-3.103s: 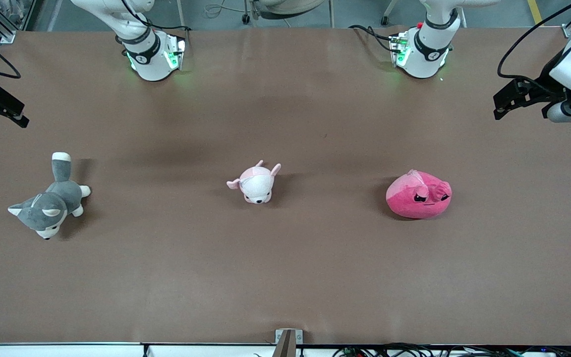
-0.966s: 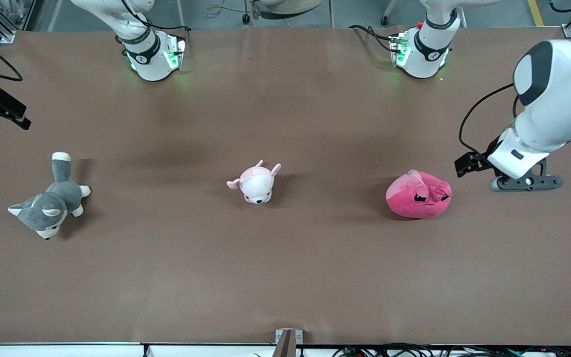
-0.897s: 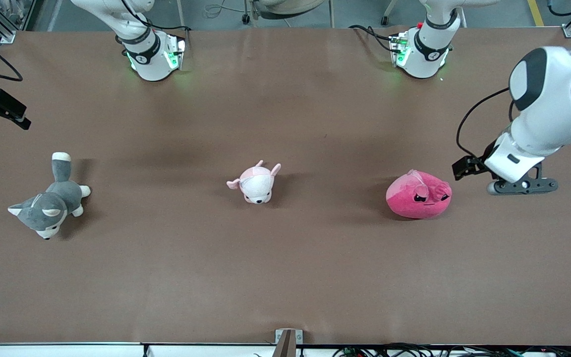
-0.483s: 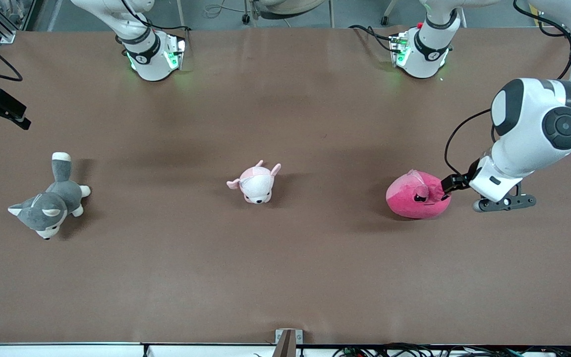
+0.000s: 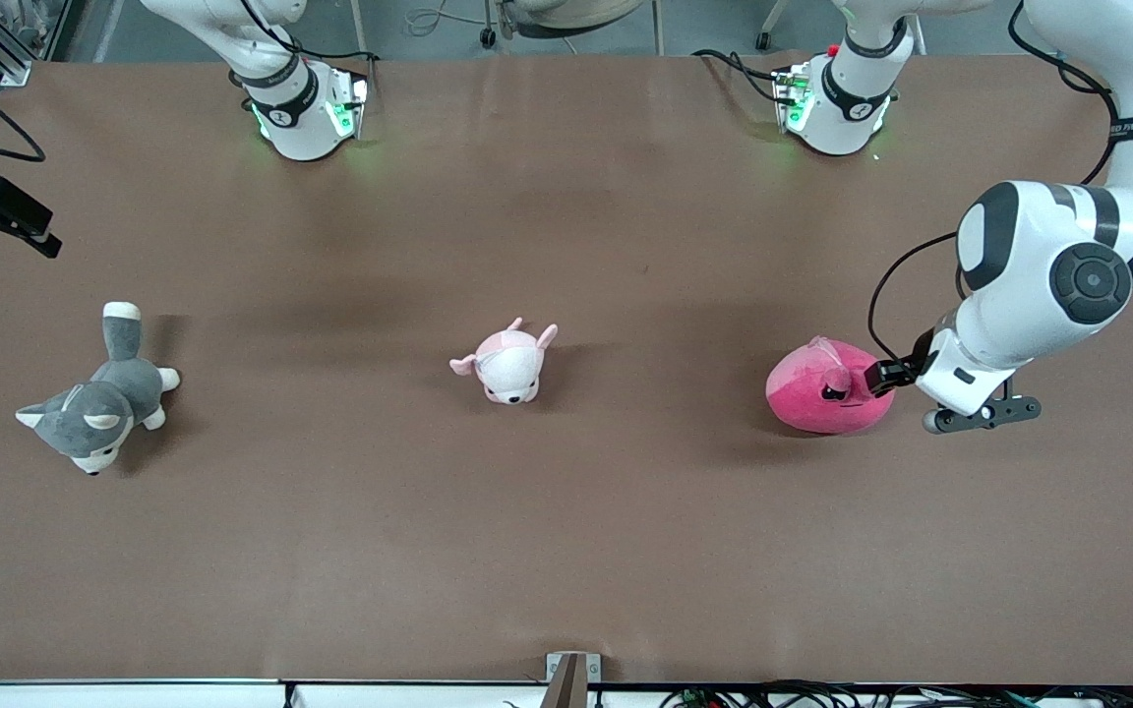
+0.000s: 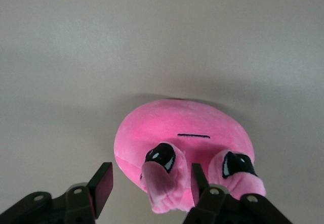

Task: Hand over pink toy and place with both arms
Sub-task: 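Close the left gripper on the pink plush toy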

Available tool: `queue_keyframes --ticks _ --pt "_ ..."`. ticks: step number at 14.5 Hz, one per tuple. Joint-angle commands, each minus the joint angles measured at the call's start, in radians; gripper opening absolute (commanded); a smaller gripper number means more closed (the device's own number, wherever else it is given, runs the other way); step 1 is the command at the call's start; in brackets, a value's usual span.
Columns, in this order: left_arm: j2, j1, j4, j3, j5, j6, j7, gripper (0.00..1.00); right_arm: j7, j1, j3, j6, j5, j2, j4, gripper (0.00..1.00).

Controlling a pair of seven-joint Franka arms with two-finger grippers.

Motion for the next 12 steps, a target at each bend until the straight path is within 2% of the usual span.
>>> queue_keyframes --ticks 1,2,4,7,8,9,12 --pt "0.010 -0.002 0.001 -0.002 -0.012 0.008 -0.011 0.58 0.001 -0.007 0.006 -0.002 -0.002 0.006 0.010 1.00" --pt "0.010 -0.003 -0.001 -0.002 -0.012 0.002 -0.011 0.51 0.001 -0.007 0.006 -0.004 -0.002 0.006 0.010 1.00" --pt "0.016 -0.002 -0.007 -0.004 -0.012 -0.003 -0.011 0.27 -0.001 -0.006 0.006 -0.002 -0.002 0.006 0.010 1.00" --pt "0.009 -0.003 -0.001 -0.005 -0.014 -0.024 -0.032 0.07 -0.002 -0.009 0.004 -0.002 -0.003 0.006 0.009 1.00" --pt "0.001 -0.003 0.002 -0.017 -0.015 -0.025 -0.052 0.02 -0.002 -0.010 0.004 0.001 -0.003 0.006 0.009 1.00" --pt "-0.010 0.000 0.010 -0.034 -0.015 -0.027 -0.078 0.01 -0.002 -0.010 0.004 0.004 -0.003 0.006 0.009 1.00" --pt "-0.067 0.000 0.085 -0.086 -0.037 -0.146 -0.145 0.00 -0.002 -0.012 0.004 0.004 -0.003 0.009 0.009 1.00"
